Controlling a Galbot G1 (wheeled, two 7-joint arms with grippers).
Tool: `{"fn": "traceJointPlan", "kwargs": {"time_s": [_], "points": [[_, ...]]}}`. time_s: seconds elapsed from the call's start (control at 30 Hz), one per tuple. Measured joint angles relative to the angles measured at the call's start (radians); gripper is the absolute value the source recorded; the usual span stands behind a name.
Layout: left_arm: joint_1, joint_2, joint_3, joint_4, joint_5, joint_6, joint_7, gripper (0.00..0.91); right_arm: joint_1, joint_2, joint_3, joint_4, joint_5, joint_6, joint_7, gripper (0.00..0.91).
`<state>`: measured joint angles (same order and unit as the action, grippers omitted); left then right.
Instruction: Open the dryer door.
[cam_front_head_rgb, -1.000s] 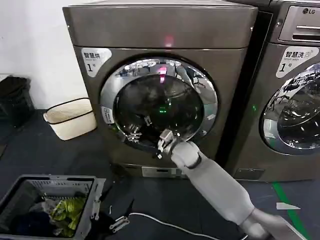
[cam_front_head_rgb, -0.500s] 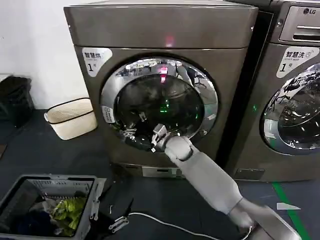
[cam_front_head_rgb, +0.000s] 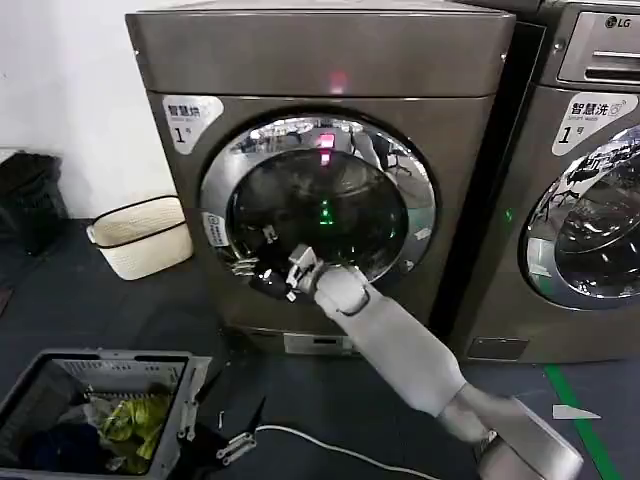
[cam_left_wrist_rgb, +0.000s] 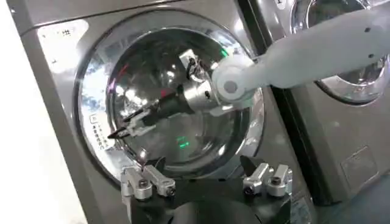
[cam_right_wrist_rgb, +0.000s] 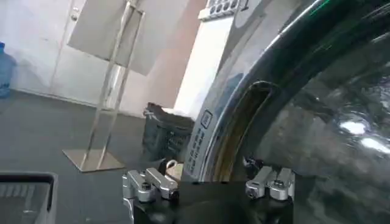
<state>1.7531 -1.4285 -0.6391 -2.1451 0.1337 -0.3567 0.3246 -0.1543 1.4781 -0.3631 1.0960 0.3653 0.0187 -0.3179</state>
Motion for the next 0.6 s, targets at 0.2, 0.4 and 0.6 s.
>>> {"fn": "traceJointPlan", "kwargs": {"time_s": [0.2, 0.4, 0.6], "points": [[0.007, -0.004, 0.001, 0.000, 0.000, -0.010, -0.002, 0.907, 0.028, 0.024, -0.012, -0.051, 0.004, 0.018, -0.027, 0.907], [0.013, -0.005, -0.001, 0.001, 0.001, -0.017, -0.005, 0.907, 0.045, 0.042, -0.012, -0.104, 0.008, 0.038, -0.075, 0.907], [0.012, -0.005, -0.004, 0.001, 0.001, -0.020, -0.005, 0.907, 0.046, 0.023, -0.017, -0.104, 0.068, 0.065, -0.177, 0.907]]}}
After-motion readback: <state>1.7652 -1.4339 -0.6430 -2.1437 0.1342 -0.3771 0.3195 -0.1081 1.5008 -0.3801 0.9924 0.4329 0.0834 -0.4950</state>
